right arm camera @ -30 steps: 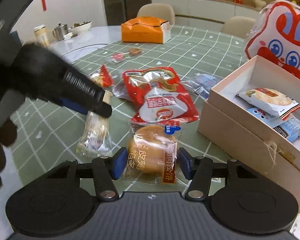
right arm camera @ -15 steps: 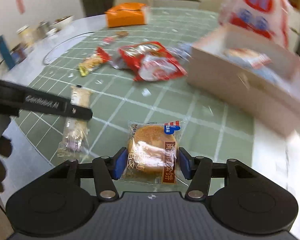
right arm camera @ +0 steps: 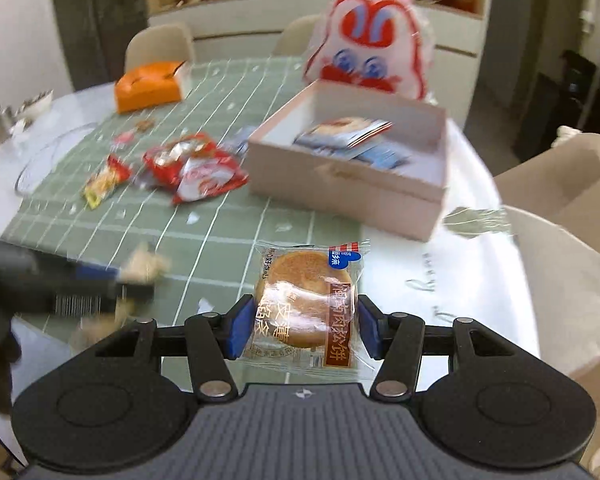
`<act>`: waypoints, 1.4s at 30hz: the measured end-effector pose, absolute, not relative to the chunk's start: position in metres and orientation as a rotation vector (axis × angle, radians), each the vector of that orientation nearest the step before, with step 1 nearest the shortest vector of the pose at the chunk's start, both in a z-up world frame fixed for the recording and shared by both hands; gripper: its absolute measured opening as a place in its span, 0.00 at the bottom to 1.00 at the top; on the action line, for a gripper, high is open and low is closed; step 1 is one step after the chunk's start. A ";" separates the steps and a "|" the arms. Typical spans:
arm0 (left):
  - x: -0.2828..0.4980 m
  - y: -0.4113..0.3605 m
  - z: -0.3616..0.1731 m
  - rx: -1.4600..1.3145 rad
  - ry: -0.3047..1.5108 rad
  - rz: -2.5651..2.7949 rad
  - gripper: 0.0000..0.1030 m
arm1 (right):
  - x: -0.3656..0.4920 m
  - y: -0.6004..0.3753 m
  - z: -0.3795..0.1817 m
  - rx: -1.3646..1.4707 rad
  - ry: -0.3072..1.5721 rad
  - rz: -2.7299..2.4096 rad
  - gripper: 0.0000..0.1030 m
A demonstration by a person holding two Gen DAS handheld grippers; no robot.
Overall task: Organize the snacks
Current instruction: 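Drop the granola stick into the pink box while right drops the bun inside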
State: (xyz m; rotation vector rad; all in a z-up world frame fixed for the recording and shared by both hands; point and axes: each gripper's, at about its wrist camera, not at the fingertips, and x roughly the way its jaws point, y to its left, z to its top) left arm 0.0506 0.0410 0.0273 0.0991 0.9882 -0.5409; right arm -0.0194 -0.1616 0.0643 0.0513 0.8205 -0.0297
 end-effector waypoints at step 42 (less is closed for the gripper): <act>0.172 0.005 0.067 -0.427 0.747 -0.122 0.35 | 0.238 -0.283 0.073 0.062 0.872 0.272 0.57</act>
